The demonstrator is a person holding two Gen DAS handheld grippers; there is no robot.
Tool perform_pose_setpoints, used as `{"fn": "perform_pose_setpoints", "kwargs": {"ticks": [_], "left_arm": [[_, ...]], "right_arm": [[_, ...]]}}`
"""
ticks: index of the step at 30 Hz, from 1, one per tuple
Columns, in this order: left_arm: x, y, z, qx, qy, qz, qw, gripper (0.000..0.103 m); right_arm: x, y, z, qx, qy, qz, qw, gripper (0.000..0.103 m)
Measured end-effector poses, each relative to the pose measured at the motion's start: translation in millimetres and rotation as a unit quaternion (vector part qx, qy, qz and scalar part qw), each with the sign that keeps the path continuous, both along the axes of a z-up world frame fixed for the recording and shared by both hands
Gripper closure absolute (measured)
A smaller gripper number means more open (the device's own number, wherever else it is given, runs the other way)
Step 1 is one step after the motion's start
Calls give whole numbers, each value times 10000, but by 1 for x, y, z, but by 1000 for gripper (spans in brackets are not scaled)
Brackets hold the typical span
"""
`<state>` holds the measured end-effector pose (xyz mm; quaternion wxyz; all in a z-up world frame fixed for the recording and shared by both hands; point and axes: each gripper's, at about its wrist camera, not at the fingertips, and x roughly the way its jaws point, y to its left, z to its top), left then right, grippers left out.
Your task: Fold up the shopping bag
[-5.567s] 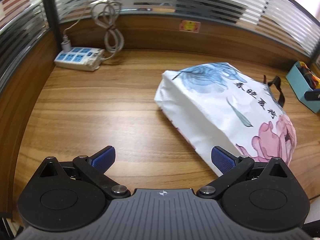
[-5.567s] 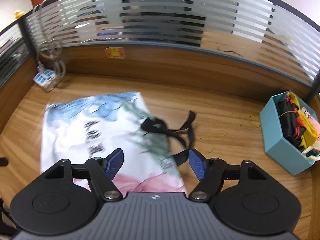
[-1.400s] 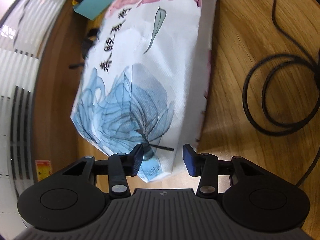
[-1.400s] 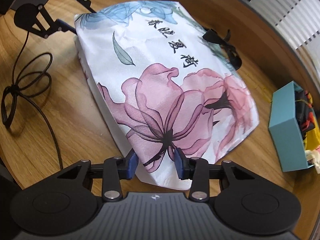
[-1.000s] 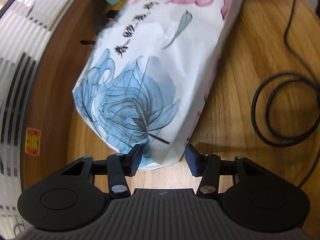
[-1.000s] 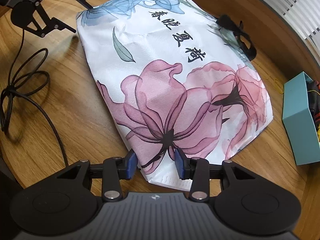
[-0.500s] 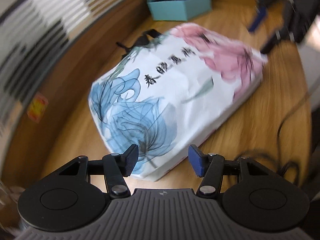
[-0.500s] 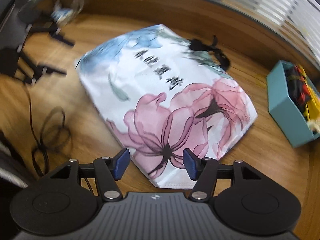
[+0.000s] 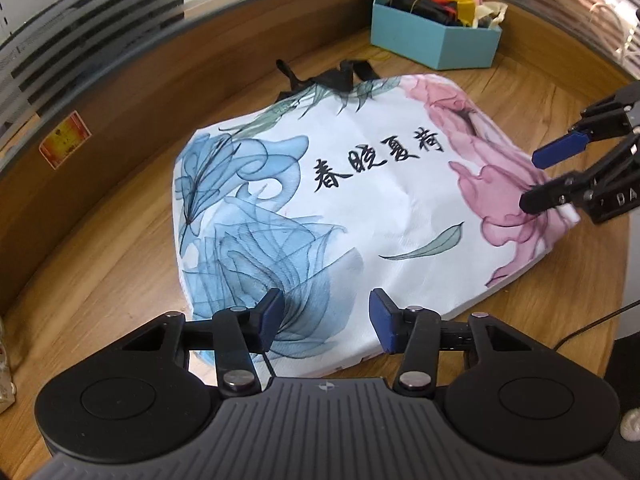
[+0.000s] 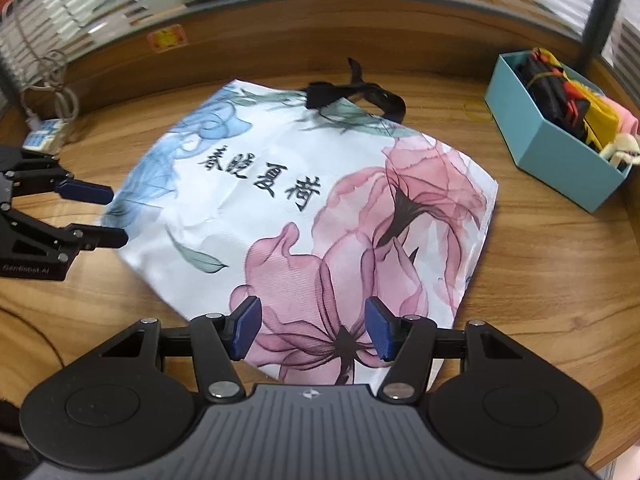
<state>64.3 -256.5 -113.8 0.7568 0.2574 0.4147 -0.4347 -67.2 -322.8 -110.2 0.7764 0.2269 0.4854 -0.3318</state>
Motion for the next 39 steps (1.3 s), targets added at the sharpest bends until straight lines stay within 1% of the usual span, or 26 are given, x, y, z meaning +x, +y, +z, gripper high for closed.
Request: {"fn": "perform_pose_setpoints", "kwargs": {"ticks": [7,12,17,21,24,27,29,31,32,34,36,39], "left_arm": [[8,1,-12,20,136,264,9996,53],[19,8,-21,14,314,495,9983,52],[26,16,-34,114,426,640,9970,51],[28,18,-46,258,401,668,9966,51],[29,20,-49,271,355,666,9968,51],[32,21,-47,255,363,675,9967,51],[34,22,-44,223,381,686,9967,51],[35,24,-39,169,392,691,9967,51],[34,23,-35,106,360,684,9970,51],[30,21,-23,-81,247,639,9976,51],[26,19,-9,-297,93,543,9980,51],[22,12,5,-502,-111,396,9979,51]], "right_arm": [[6,-2,-25,107,269,43,9996,39],[8,-7,-36,181,412,51,9990,40],[9,-13,-47,307,535,12,9981,42],[12,-14,-58,347,623,35,9974,43],[17,-12,-64,316,712,135,9969,43],[22,-12,-60,331,759,205,9964,43],[24,-12,-53,346,689,234,9967,43],[31,-11,-37,246,514,319,9979,43],[33,-12,-35,224,481,339,9980,43],[44,-12,-20,103,318,443,9985,43],[52,-13,-13,26,225,511,9984,43],[63,-17,-5,-65,116,602,9981,43]]}}
